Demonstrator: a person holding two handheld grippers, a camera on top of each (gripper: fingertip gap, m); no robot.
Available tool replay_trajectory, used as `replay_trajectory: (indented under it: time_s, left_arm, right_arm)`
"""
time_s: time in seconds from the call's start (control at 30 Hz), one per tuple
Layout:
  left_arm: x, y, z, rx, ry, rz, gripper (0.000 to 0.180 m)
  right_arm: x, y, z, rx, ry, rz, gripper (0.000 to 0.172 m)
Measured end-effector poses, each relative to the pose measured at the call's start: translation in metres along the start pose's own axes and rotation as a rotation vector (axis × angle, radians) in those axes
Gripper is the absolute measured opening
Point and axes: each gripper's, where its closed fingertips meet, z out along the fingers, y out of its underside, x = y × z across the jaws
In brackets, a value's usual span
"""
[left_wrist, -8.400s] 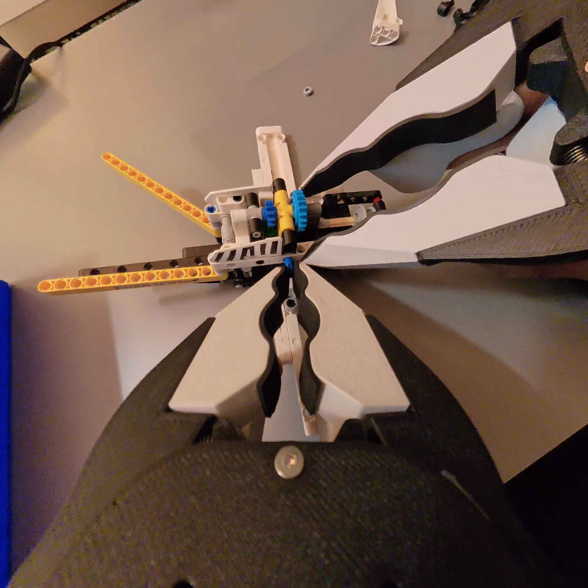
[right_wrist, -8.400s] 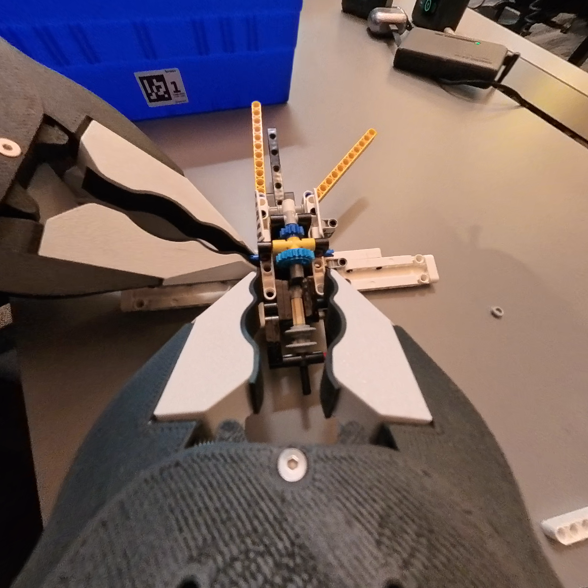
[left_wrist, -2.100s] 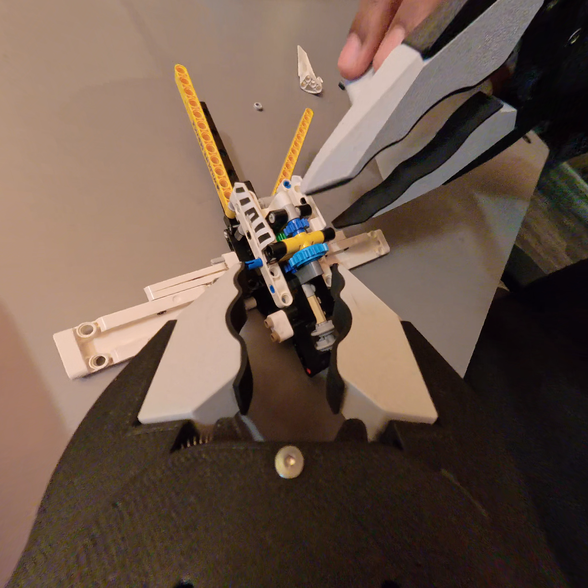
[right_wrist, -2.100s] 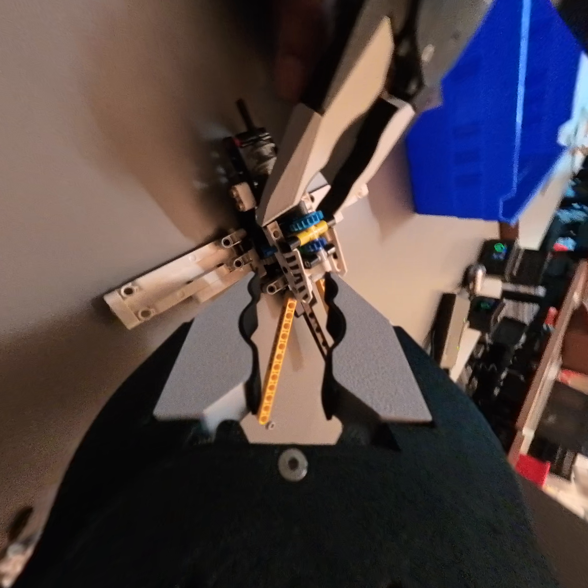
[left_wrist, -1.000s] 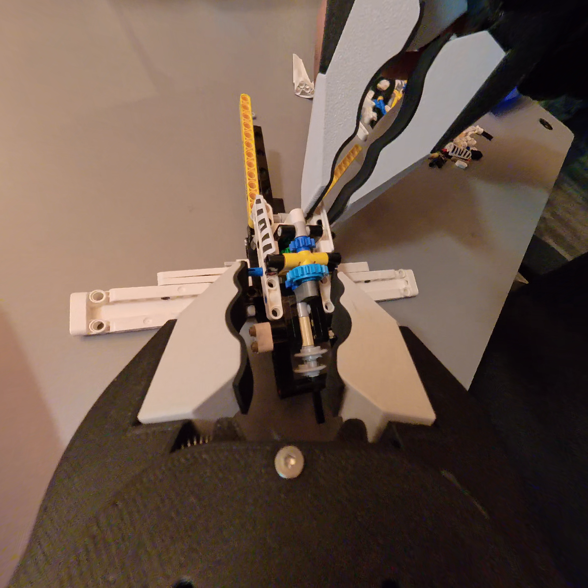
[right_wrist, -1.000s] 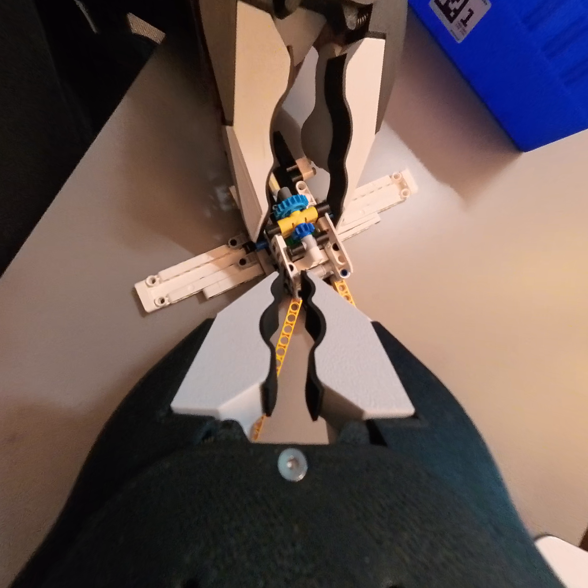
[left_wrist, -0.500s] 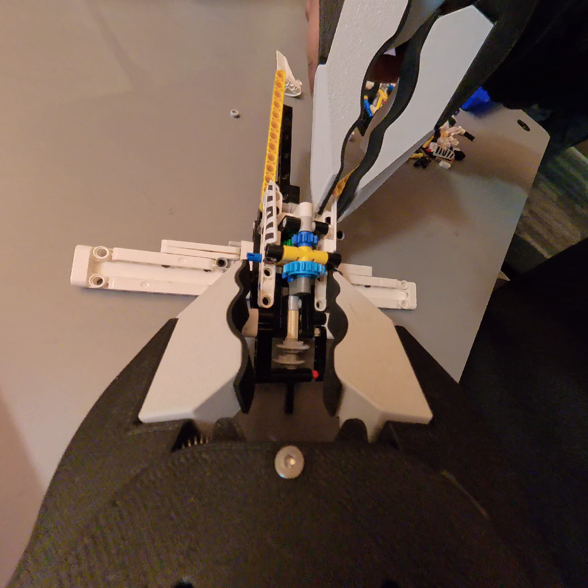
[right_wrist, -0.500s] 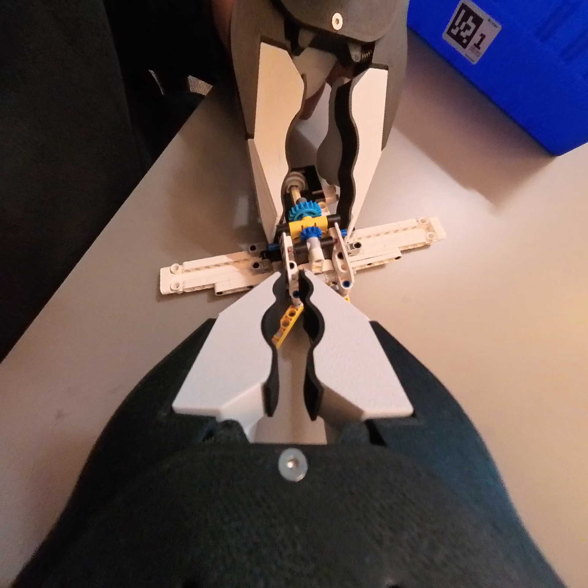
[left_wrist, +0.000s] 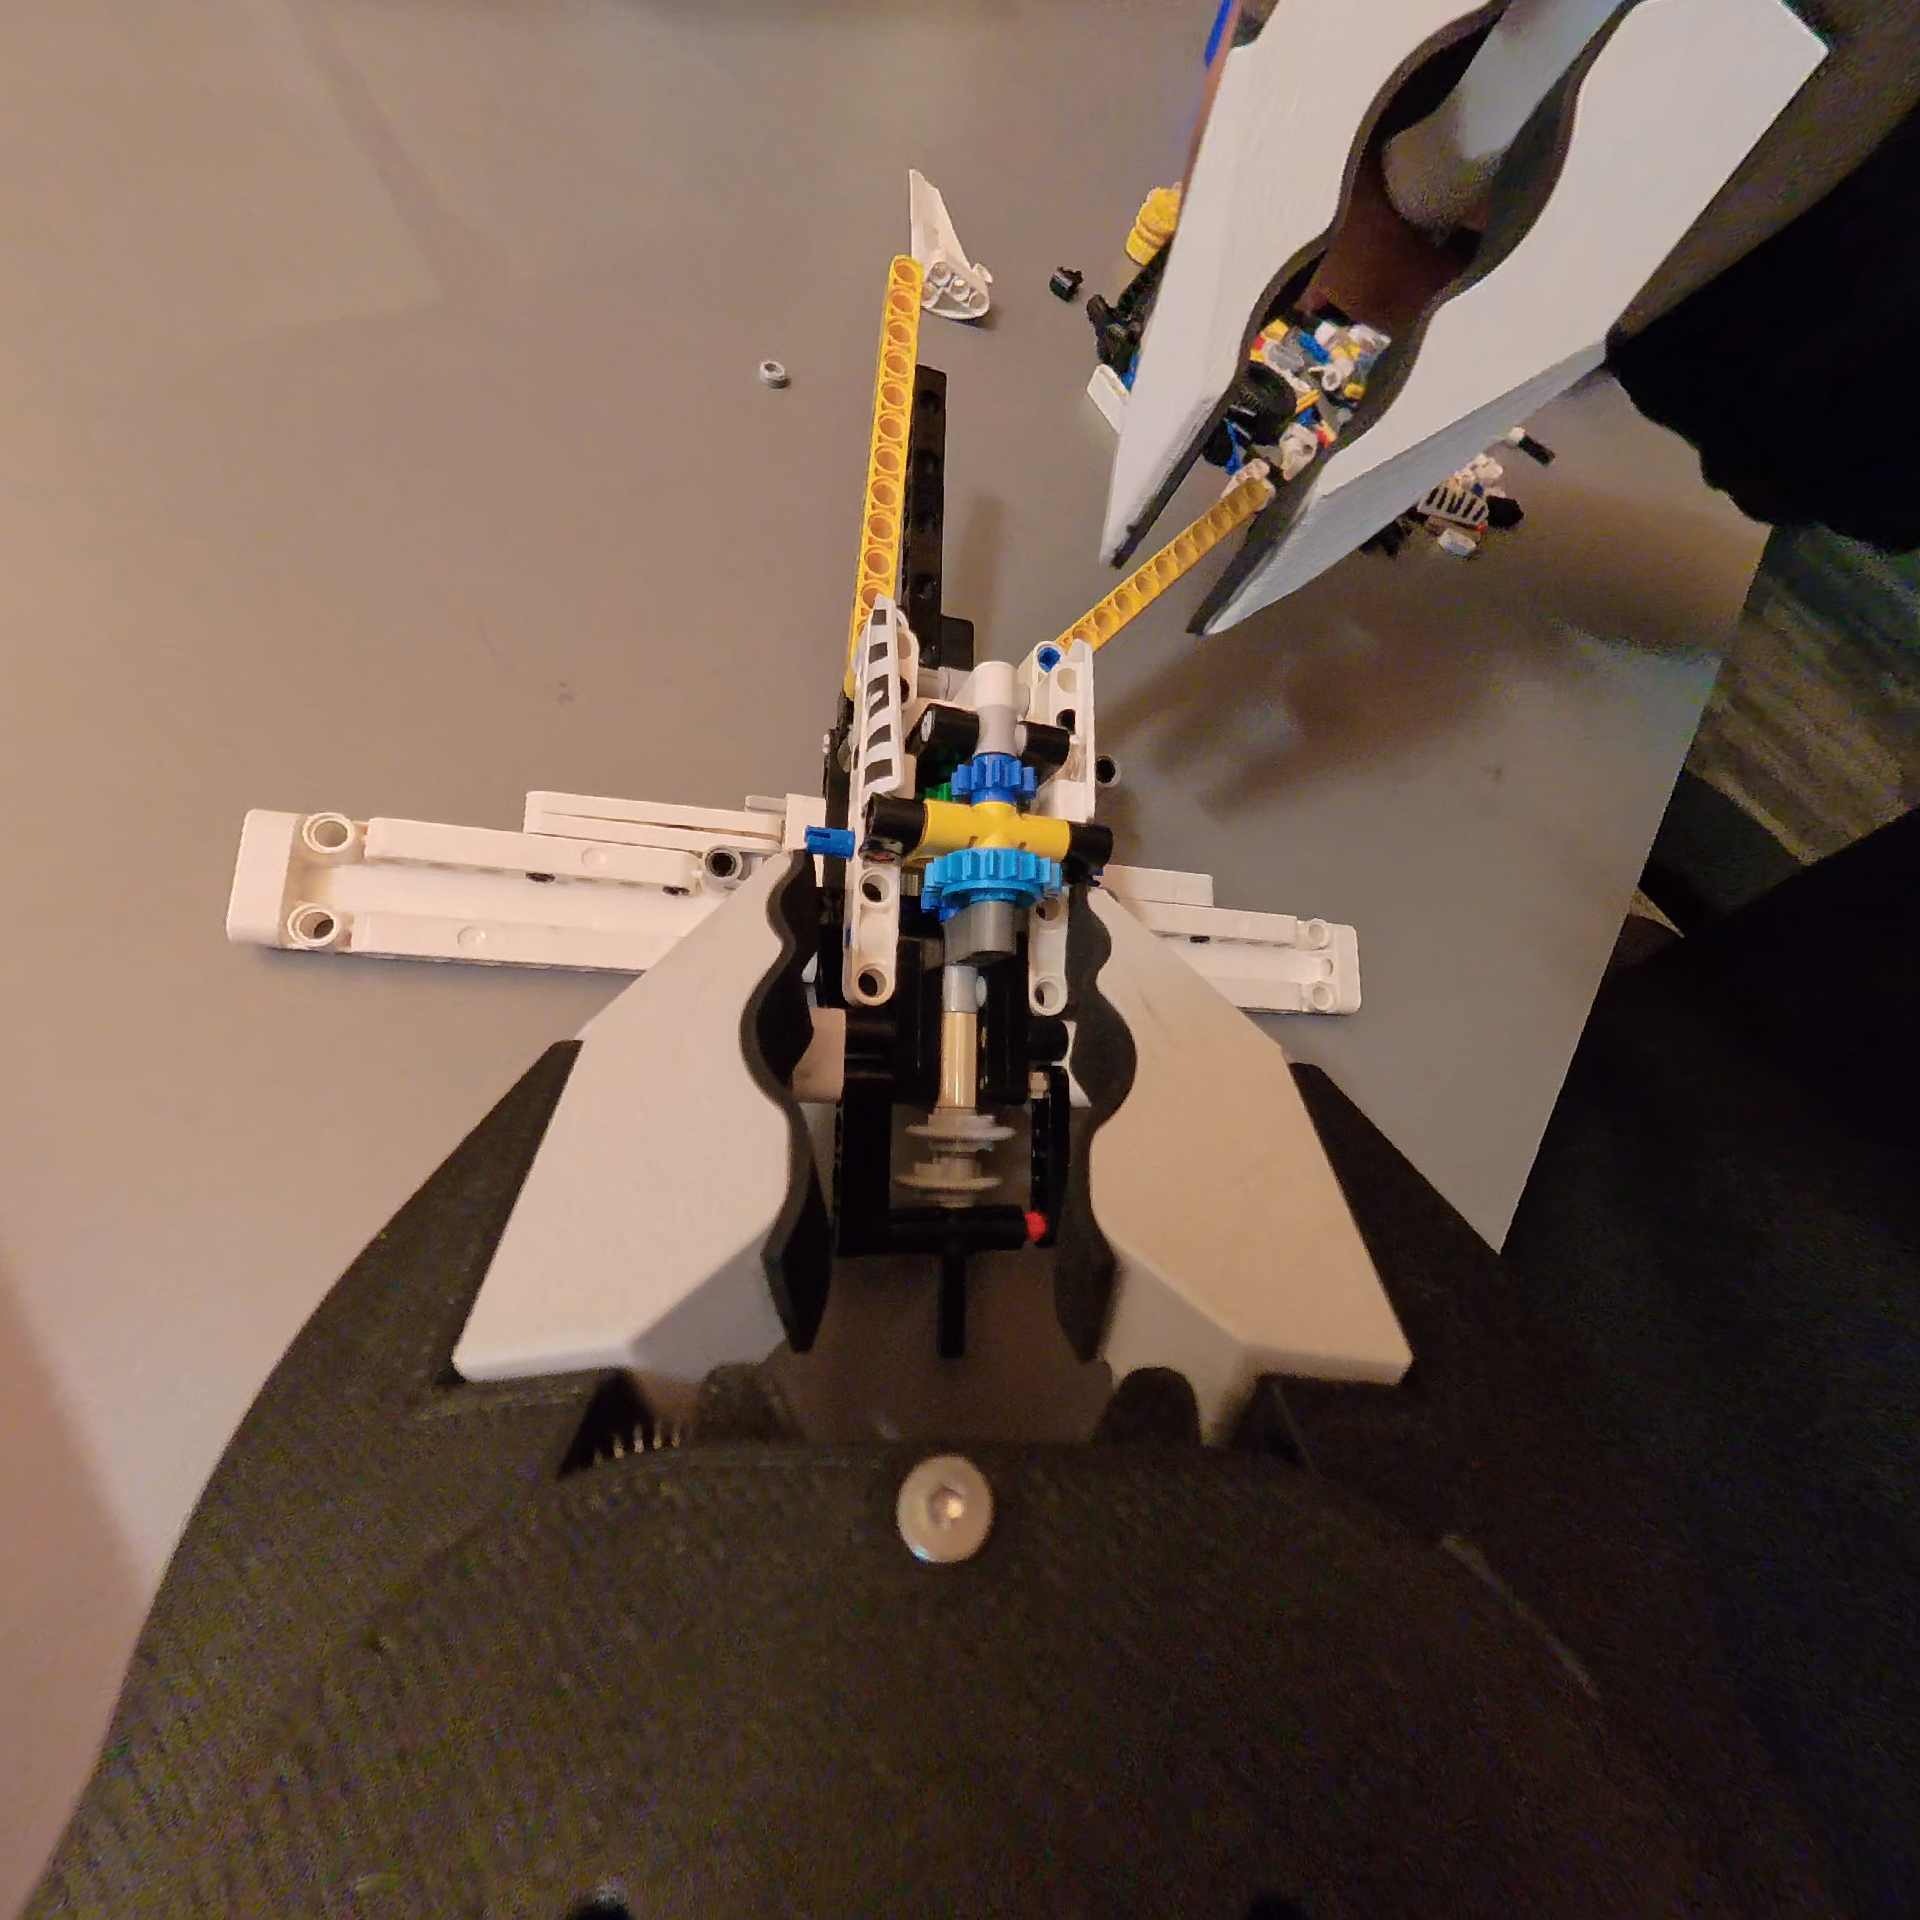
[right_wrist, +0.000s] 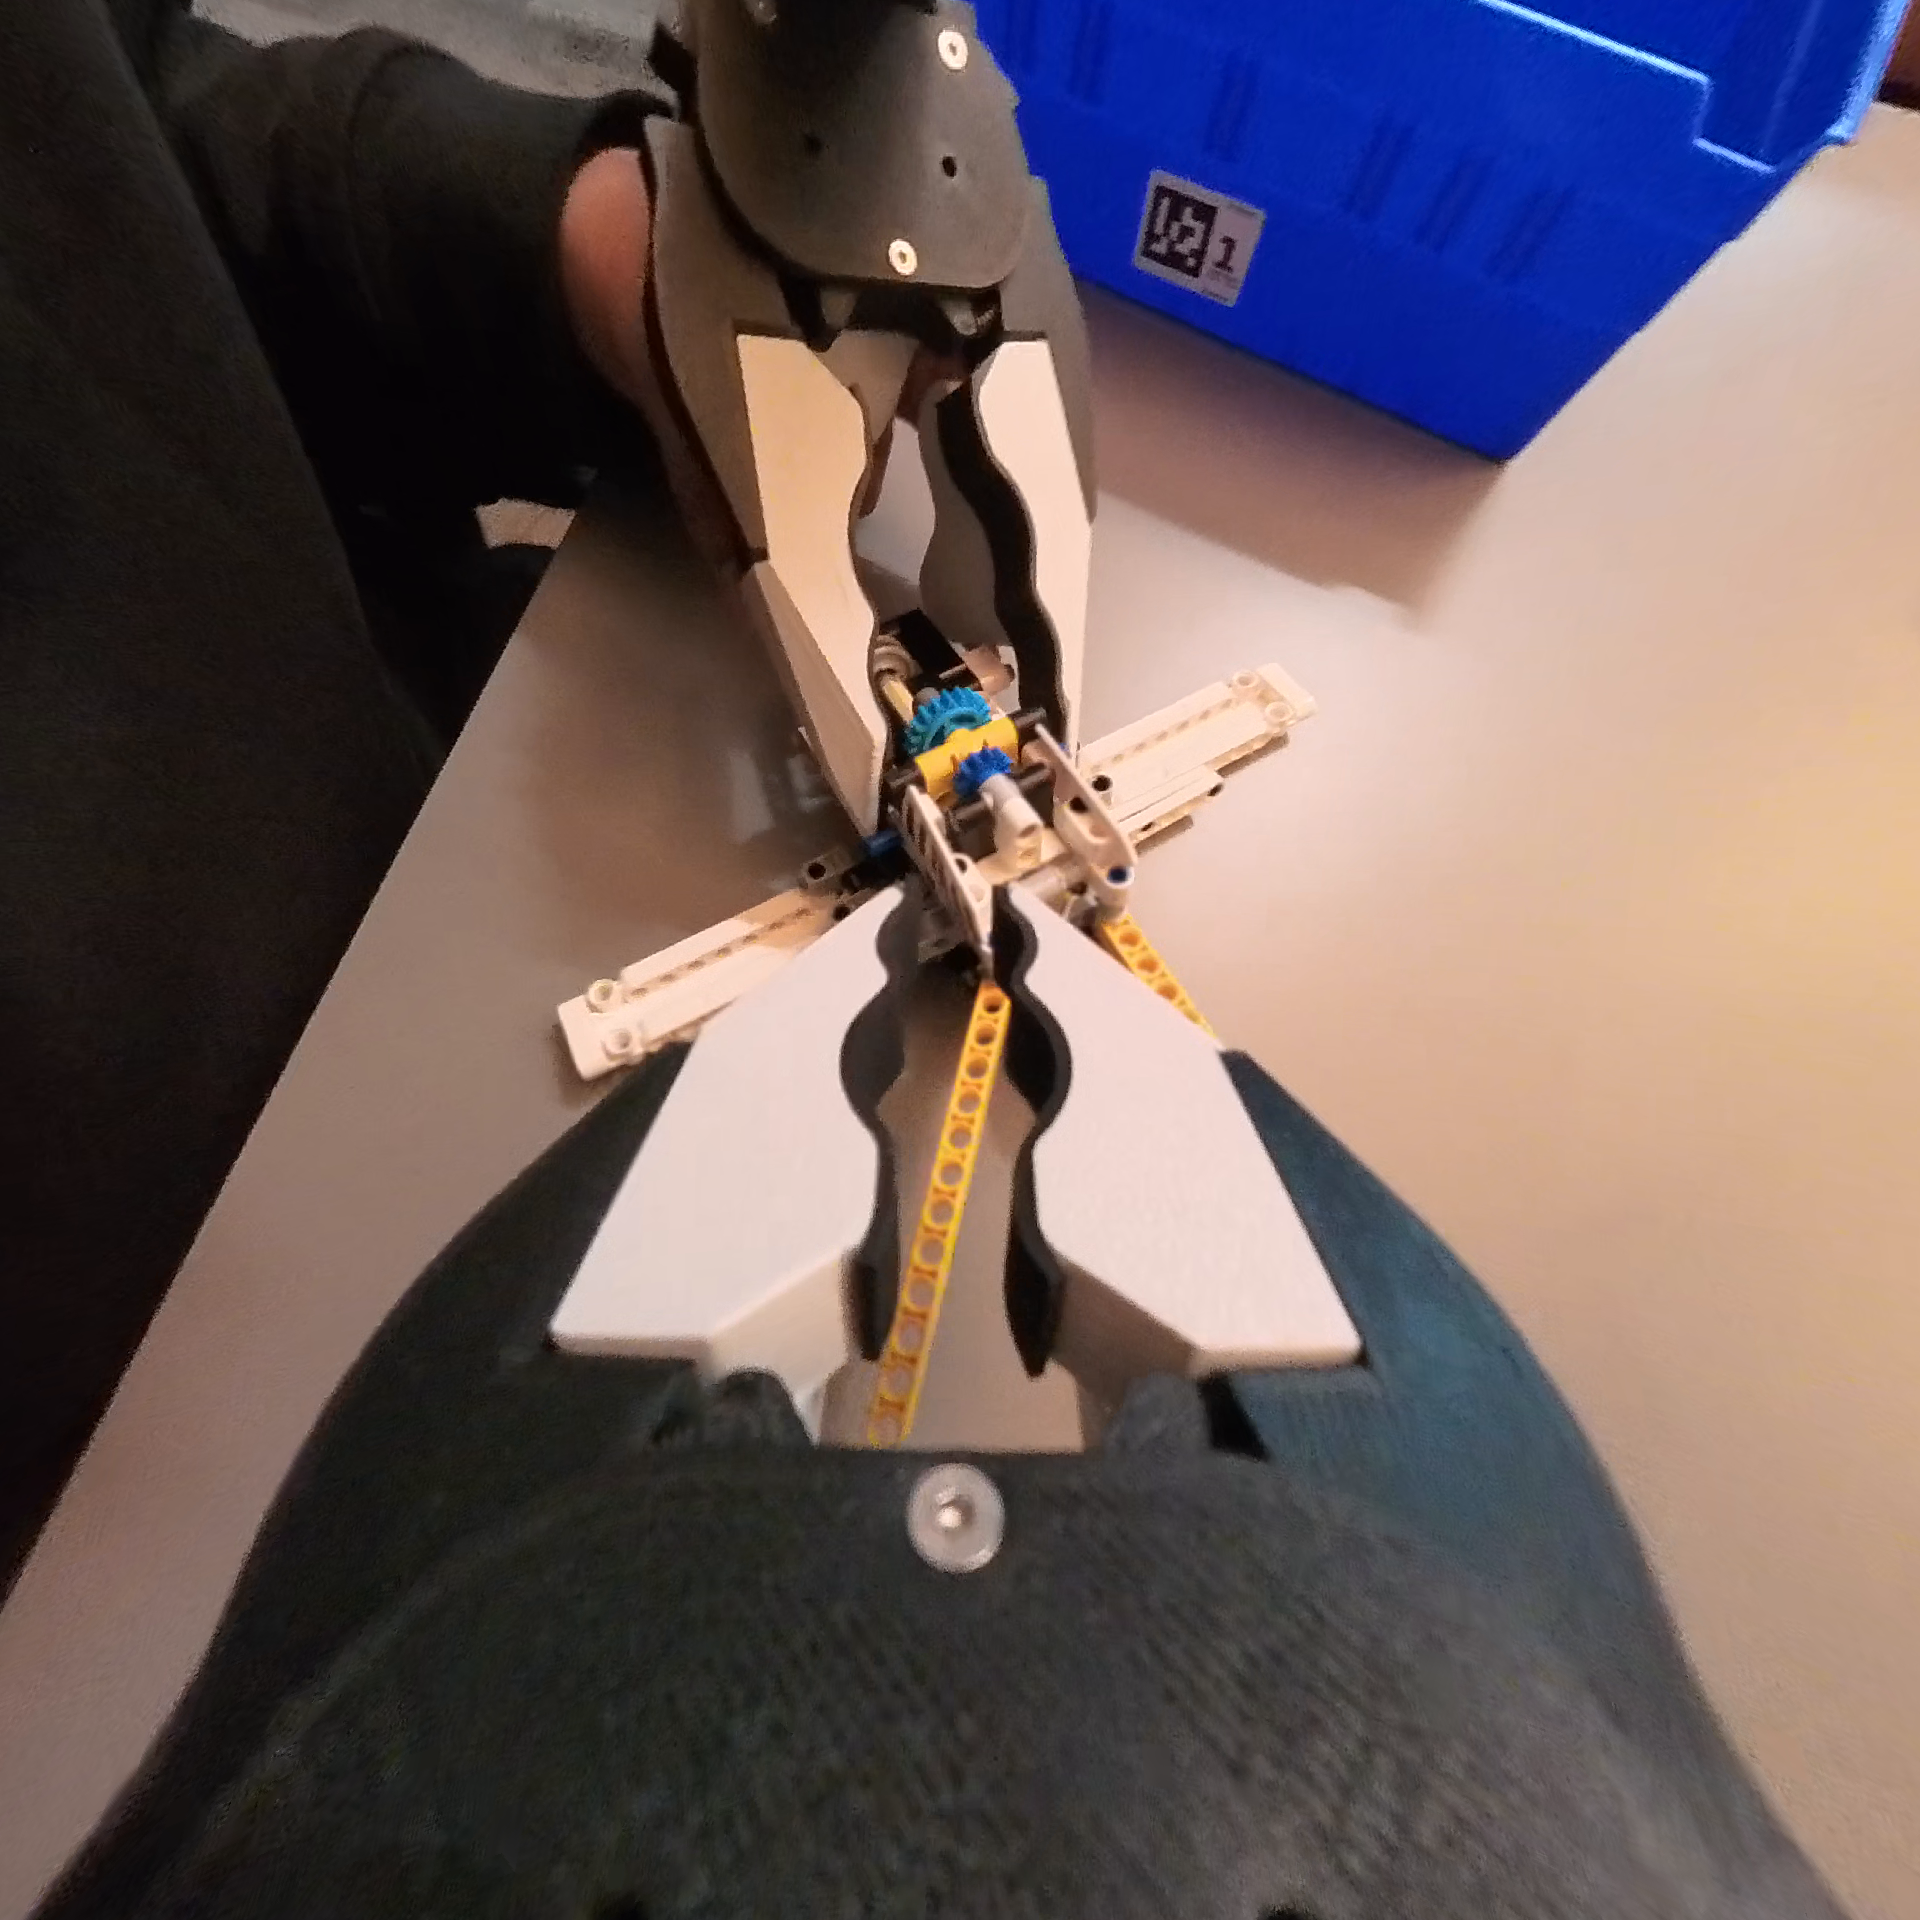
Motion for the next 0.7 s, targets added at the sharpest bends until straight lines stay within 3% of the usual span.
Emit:
replay_trajectory:
  time_s: [0.2,0.7]
  left_arm:
    - [0.001,0.0,0.0,-0.002,0.018,-0.004,0.046]
    - [0.005,0.001,0.001,-0.008,0.041,0.002,0.046]
  right_arm:
    - [-0.002,0.001,-0.005,0.048,0.065,0.037,0.014]
    - [0.007,-0.008,0.006,0.097,0.052,0.04,0.017]
